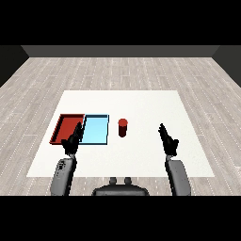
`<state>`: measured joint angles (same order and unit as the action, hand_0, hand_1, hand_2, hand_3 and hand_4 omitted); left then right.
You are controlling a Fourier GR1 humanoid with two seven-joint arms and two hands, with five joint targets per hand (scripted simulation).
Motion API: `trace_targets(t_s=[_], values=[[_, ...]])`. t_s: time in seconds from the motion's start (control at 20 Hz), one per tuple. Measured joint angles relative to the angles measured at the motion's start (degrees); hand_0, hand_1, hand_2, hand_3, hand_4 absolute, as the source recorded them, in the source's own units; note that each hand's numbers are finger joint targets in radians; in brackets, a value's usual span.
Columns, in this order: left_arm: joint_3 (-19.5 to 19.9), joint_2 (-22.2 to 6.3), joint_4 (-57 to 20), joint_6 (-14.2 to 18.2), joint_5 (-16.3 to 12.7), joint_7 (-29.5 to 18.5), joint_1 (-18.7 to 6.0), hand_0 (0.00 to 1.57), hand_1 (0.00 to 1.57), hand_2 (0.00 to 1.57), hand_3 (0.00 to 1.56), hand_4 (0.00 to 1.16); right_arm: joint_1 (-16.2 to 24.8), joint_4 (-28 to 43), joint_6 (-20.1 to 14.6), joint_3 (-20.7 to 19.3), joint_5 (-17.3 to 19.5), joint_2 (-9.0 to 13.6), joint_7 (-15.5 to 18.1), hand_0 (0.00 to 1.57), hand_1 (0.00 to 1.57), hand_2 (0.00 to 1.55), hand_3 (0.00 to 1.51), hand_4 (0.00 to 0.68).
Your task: Pick the red can and put it in the red box
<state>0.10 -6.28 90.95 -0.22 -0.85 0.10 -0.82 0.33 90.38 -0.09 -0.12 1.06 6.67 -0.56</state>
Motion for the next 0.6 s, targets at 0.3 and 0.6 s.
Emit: trace_targets(t_s=[0.3, 0.6], values=[[0.03, 0.91, 0.56, -1.05, 0.68, -0.5, 0.92, 0.0, 0.0, 0.0, 0.0, 0.0, -3.2, -3.59, 0.34, -1.83, -0.31, -1.05, 1.77, 0.0, 0.0, 0.0, 0.0, 0.0], [1.19, 3.27, 3.28, -2.23, -1.63, -16.1, 0.37, 0.0, 0.0, 0.0, 0.0, 0.0, -4.7, -2.03, 3.99, -2.35, -4.14, -2.64, 13.51, 0.0, 0.0, 0.0, 0.0, 0.0]])
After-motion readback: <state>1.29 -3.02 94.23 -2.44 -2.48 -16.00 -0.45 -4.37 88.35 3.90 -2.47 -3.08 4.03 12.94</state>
